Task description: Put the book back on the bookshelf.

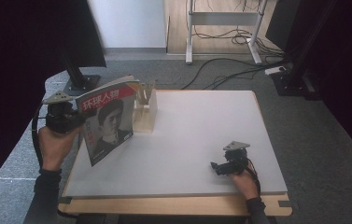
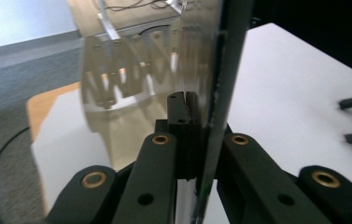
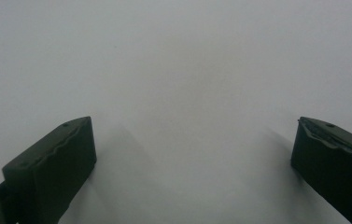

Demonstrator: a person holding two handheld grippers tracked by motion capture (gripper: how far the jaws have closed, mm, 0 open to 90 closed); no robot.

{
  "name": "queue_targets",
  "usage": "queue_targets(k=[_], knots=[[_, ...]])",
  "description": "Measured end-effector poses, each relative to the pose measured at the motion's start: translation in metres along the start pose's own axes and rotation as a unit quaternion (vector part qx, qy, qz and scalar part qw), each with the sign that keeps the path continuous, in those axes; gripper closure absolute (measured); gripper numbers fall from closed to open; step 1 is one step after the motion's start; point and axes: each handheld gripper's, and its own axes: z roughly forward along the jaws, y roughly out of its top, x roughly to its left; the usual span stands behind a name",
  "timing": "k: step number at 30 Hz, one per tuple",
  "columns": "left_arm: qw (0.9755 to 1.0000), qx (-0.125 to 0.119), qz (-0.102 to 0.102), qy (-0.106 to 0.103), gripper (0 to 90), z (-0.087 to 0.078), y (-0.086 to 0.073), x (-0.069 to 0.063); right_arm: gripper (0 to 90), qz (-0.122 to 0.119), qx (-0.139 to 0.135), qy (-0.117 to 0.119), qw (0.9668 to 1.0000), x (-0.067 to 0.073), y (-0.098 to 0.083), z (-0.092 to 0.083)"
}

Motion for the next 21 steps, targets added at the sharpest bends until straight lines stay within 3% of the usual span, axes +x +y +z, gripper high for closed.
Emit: queue_targets(k=[6, 10, 15, 21], knots=[[0.9994, -0.008, -0.019, 0.028, 87.1, 0.005, 0.001, 0.016, 0.0, 0.0, 0.0, 0.0, 1.0, 0.0, 0.0, 0.0], [0.999, -0.011, -0.024, 0.035, 87.1, 0.009, 0.003, 0.02, 0.0, -0.001, 0.0, 0.0, 1.0, 0.0, 0.0, 0.0], [0.9982, -0.016, -0.032, 0.048, 87.1, 0.024, 0.009, 0.027, 0.0, -0.001, 0.001, 0.001, 1.0, 0.0, 0.0, 0.0], [0.9975, -0.024, -0.028, 0.06, 87.1, 0.044, 0.017, 0.031, 0.0, 0.001, 0.001, 0.002, 1.0, 0.0, 0.0, 0.0]])
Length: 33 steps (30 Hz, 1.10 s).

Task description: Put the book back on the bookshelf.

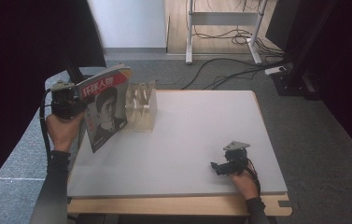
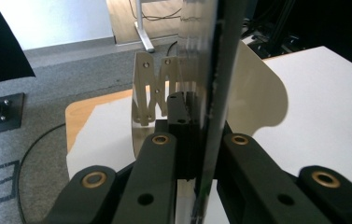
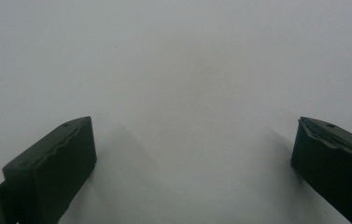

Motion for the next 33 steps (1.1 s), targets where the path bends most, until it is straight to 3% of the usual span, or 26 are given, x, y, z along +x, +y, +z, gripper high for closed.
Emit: queue_targets(k=[7, 10, 12, 14, 15, 19, 23, 27, 29, 31, 32, 33], knots=[[0.9996, -0.029, -0.006, 0.0, 87.1, 0.024, -0.002, 0.004, 0.0, -0.001, 0.0, 0.0, 1.0, 0.0, 0.0, 0.0], [0.9989, -0.043, -0.014, -0.01, 87.0, 0.034, -0.007, 0.005, 0.0, 0.0, 0.0, 0.0, 1.0, 0.0, 0.0, 0.0], [0.9989, -0.039, -0.019, -0.019, 86.9, 0.037, -0.009, 0.007, 0.0, -0.001, 0.0, 0.0, 1.0, 0.0, 0.0, 0.0], [0.9986, -0.025, -0.022, -0.042, 86.5, 0.037, -0.009, 0.011, 0.0, -0.001, 0.0, 0.0, 1.0, 0.0, 0.0, 0.0], [0.9986, -0.025, -0.022, -0.042, 86.0, 0.037, -0.009, 0.011, 0.0, -0.001, 0.0, 0.0, 1.0, 0.0, 0.0, 0.0], [0.9981, 0.021, -0.008, -0.058, 85.0, 0.031, -0.007, 0.017, 0.0, 0.0, 0.0, 0.0, 1.0, 0.0, 0.0, 0.0], [0.9946, 0.064, -0.015, -0.081, 83.1, 0.029, -0.007, 0.024, 0.0, 0.0, 0.0, 0.0, 1.0, 0.0, 0.0, 0.0], [0.9933, 0.089, -0.016, -0.072, 83.9, 0.028, -0.008, 0.028, 0.0, 0.0, 0.0, 0.0, 1.0, 0.0, 0.0, 0.0], [0.994, 0.082, -0.026, -0.067, 86.2, 0.028, -0.008, 0.029, 0.0, 0.0, 0.0, 0.001, 1.0, 0.0, 0.0, 0.0], [0.9964, 0.066, -0.023, -0.048, 87.0, 0.027, -0.009, 0.028, 0.0, 0.0, 0.0, 0.001, 1.0, 0.0, 0.0, 0.0], [0.9964, 0.066, -0.023, -0.048, 87.2, 0.027, -0.009, 0.028, 0.0, 0.0, 0.0, 0.0, 1.0, 0.0, 0.0, 0.0], [0.9978, 0.049, -0.022, -0.039, 87.3, 0.027, -0.008, 0.026, 0.0, 0.0, -0.001, 0.0, 1.0, 0.0, 0.0, 0.0]])
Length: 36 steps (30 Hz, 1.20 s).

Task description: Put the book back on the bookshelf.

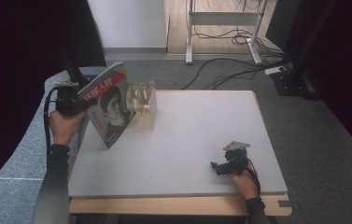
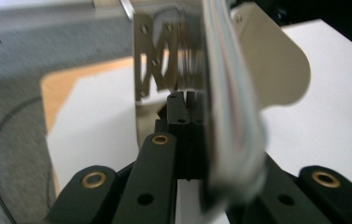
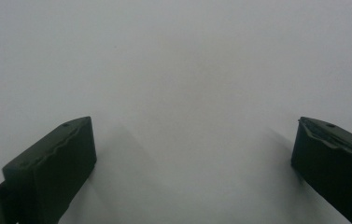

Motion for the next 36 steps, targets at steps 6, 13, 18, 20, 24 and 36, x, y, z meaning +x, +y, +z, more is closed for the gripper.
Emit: queue_targets(k=[6, 13, 18, 20, 24, 36], knots=[[0.9996, -0.02, 0.003, 0.021, 87.1, 0.012, 0.0, -0.004, 0.0, -0.001, 0.0, 0.0, 1.0, 0.0, 0.0, 0.0], [0.9994, -0.023, 0.001, 0.028, 84.2, 0.013, -0.005, 0.005, 0.0, 0.0, 0.0, 0.0, 1.0, 0.0, 0.0, 0.0], [0.999, -0.029, 0.005, 0.035, 64.5, 0.013, -0.008, 0.008, 0.0, -0.001, 0.001, 0.0, 1.0, 0.0, 0.0, 0.0], [0.9989, -0.027, 0.008, 0.038, 52.9, 0.013, -0.009, 0.009, 0.0, -0.001, 0.0, -0.001, 1.0, 0.0, 0.0, 0.0], [0.999, -0.029, 0.005, 0.034, 37.1, 0.011, -0.013, 0.01, 0.0, -0.001, 0.001, 0.0, 1.0, 0.0, 0.0, 0.0], [0.9988, -0.046, 0.004, 0.015, 13.9, -0.007, -0.022, 0.007, 0.0, 0.0, 0.001, 0.0, 1.0, 0.0, 0.001, 0.0]])
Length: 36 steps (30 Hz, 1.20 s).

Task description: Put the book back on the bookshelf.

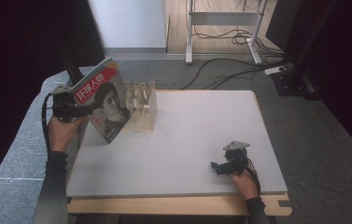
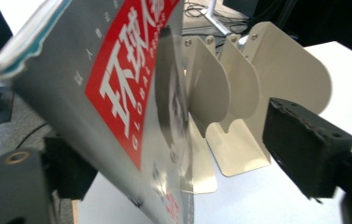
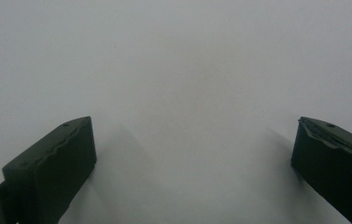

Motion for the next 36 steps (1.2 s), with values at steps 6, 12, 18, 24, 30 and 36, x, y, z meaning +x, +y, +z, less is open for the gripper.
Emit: queue_targets(k=[6, 12, 18, 24, 30, 36], knots=[[0.9999, 0.006, 0.014, -0.005, 5.4, -0.012, -0.006, -0.005, 0.0, -0.001, 0.0, 0.0, 1.0, 0.0, 0.0, 0.0], [0.9997, 0.004, 0.023, -0.004, 2.2, -0.022, -0.01, -0.011, 0.0, -0.001, 0.0, 0.0, 1.0, 0.0, 0.0, 0.0], [0.9994, -0.006, 0.032, -0.01, 0.7, -0.039, -0.022, -0.023, 0.0, -0.002, 0.0, 0.0, 1.0, 0.0, 0.0, 0.0], [0.9988, -0.007, 0.044, -0.021, 0.0, -0.05, -0.029, -0.041, 0.0, -0.001, 0.0, 0.0, 1.0, 0.0, 0.0, 0.0], [0.9972, 0.0, 0.066, -0.036, 0.0, -0.046, -0.033, -0.057, 0.0, -0.001, 0.0, 0.0, 1.0, 0.0, 0.0, 0.0], [0.9939, 0.001, 0.084, -0.072, 0.0, -0.029, -0.043, -0.083, 0.0, -0.001, 0.0, 0.0, 1.0, 0.0, 0.0, 0.0]])
